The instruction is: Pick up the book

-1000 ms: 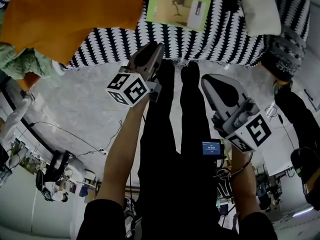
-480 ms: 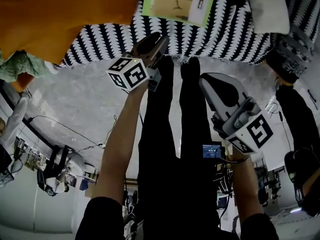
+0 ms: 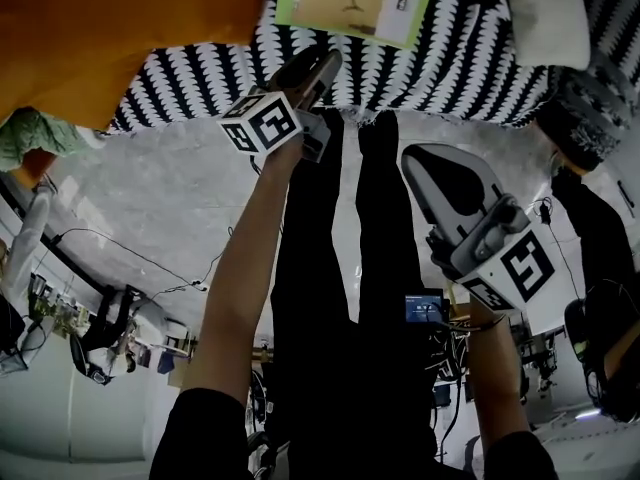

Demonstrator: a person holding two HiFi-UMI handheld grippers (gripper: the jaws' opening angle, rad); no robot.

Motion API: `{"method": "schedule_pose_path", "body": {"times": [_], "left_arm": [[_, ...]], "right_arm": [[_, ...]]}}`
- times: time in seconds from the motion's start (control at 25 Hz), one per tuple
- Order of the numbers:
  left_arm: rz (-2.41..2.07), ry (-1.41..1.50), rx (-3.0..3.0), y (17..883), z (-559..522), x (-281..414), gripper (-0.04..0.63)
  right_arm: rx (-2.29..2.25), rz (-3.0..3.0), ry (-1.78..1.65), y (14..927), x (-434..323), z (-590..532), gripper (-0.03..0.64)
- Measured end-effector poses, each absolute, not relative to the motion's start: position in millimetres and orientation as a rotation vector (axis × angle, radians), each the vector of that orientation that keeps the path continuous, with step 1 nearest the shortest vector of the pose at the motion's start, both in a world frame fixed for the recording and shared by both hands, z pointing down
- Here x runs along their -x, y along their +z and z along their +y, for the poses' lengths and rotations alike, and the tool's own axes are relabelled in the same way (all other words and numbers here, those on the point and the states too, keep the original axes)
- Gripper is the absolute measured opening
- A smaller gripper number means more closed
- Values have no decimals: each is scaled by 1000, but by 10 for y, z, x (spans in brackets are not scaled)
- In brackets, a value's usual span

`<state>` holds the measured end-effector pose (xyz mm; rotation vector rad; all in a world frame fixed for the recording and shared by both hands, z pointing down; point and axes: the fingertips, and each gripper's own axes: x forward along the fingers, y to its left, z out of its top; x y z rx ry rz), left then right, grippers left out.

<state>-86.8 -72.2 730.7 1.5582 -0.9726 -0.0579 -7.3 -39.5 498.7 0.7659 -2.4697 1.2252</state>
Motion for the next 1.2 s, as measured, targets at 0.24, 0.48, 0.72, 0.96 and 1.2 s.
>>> {"method": "schedule_pose_path", "body": {"times": [0.24,0.48,0.72,0.96,1.2], "left_arm": [[-998,-78,-1511,7467,-835,931,264],[-998,-117,-1491,7551,-865,921,290],[-965,-196,-1459,7604,-910,861,298],[-978,-194,-1420,7711,-992,852,298],[-1000,-179,-1422,7757,-1019,838,298]], "right_arm": [[-745,-2459,1230,4978,91,-402,17],[-740,-2456,1234,5012,73,-368,17],[-729,-2452,1242,5086,50,-335,17],[-724,-2441,1253,5113,30,-318,17],[-727,-2432,1267,5159,4,-313,17]]}}
